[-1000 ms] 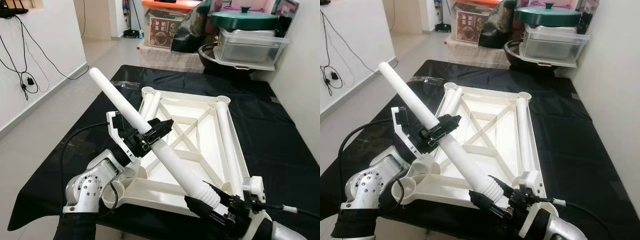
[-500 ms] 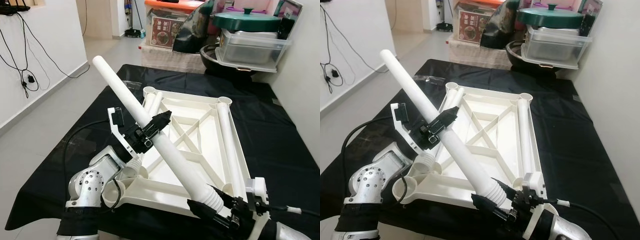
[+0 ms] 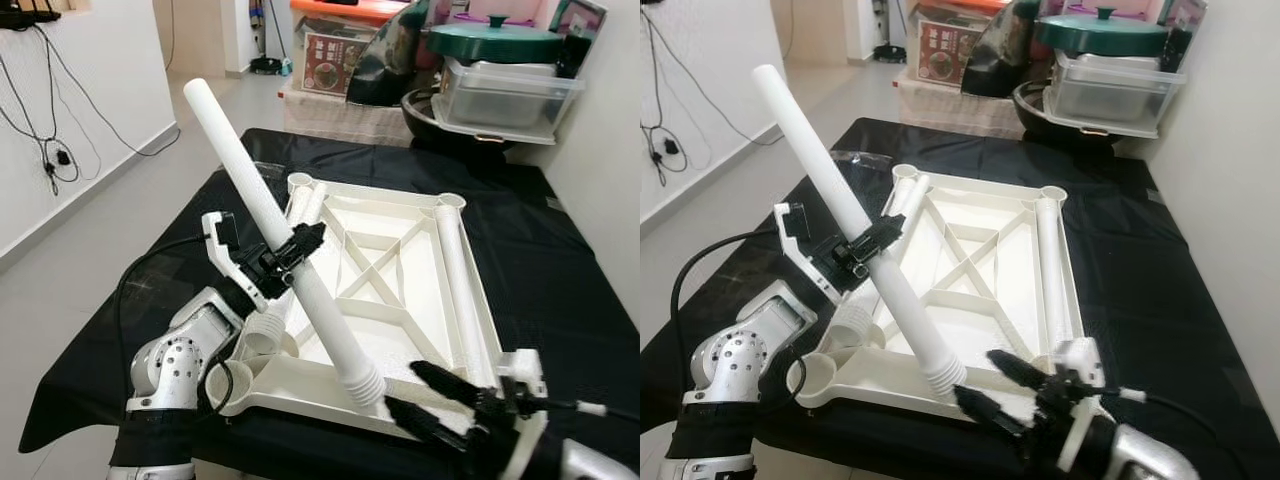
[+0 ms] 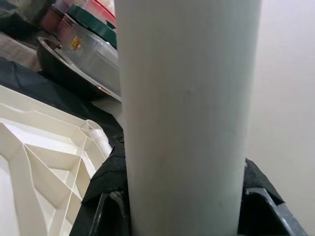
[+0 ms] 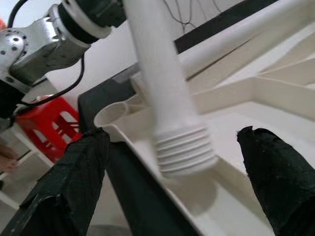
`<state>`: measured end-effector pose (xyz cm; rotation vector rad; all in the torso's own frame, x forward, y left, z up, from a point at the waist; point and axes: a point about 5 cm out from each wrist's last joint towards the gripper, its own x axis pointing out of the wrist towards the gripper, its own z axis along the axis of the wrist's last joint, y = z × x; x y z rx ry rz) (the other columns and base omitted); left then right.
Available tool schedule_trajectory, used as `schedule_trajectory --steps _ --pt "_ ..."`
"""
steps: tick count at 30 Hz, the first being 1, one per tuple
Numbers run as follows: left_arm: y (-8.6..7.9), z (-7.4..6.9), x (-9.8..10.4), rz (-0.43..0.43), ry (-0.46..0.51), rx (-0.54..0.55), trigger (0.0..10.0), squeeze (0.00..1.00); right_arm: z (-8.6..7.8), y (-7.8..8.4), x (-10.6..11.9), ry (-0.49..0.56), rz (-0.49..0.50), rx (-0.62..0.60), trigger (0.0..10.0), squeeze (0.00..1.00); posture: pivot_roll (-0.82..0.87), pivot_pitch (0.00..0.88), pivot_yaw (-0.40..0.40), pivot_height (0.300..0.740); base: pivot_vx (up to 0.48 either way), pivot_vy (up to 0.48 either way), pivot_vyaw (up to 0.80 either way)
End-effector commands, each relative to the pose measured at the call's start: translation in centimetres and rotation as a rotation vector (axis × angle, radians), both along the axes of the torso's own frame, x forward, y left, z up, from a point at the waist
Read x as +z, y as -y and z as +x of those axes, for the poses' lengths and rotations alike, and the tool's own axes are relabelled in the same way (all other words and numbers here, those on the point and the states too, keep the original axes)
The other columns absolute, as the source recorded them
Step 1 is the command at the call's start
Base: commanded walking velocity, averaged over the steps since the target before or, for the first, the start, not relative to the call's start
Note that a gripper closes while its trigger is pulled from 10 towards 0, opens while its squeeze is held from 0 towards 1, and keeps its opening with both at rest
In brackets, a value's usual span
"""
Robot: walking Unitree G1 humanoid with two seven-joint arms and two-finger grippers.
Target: Building children table
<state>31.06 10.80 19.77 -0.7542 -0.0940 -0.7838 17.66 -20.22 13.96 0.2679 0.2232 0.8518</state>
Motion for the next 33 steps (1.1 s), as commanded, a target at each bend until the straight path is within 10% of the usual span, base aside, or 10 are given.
schedule_trajectory --steps 1,8,13,14,15,33 --pt "0.2 0.2 0.4 0.008 0.022 -0.004 10.0 0.0 -0.1 1.4 0.4 -0.01 -0.016 -0.013 10.0 1.0 0.07 0.0 -0.092 0.74 0.0 0.0 0.0" --pt "0.8 0.1 0.4 0.009 0.023 -0.022 10.0 0.0 1.7 1.3 2.3 0.05 -0.056 -0.026 10.0 1.0 0.06 0.0 -0.089 0.74 0.0 0.0 0.0" --pt "1.7 0.1 0.7 -0.056 -0.002 -0.063 10.0 0.0 5.9 -1.9 3.7 0.083 -0.104 -0.038 10.0 1.0 0.08 0.0 -0.089 0.74 0.0 0.0 0.0" --pt "1.8 0.1 0.9 -0.082 -0.009 -0.076 10.0 0.0 6.5 -3.0 3.9 0.079 -0.095 -0.011 10.0 0.82 0.08 0.0 -0.089 0.74 0.0 0.0 0.0" --pt "1.8 0.1 1.0 -0.115 -0.021 -0.088 10.0 0.0 6.8 -4.0 3.9 0.07 -0.093 0.019 10.0 0.05 0.08 0.0 -0.089 0.74 0.0 0.0 0.0" --pt "2.4 0.1 0.4 -0.312 -0.14 -0.137 10.0 0.0 6.5 -6.9 2.9 -0.085 -0.176 0.193 10.0 0.0 0.07 0.0 -0.102 0.74 0.0 0.0 0.0"
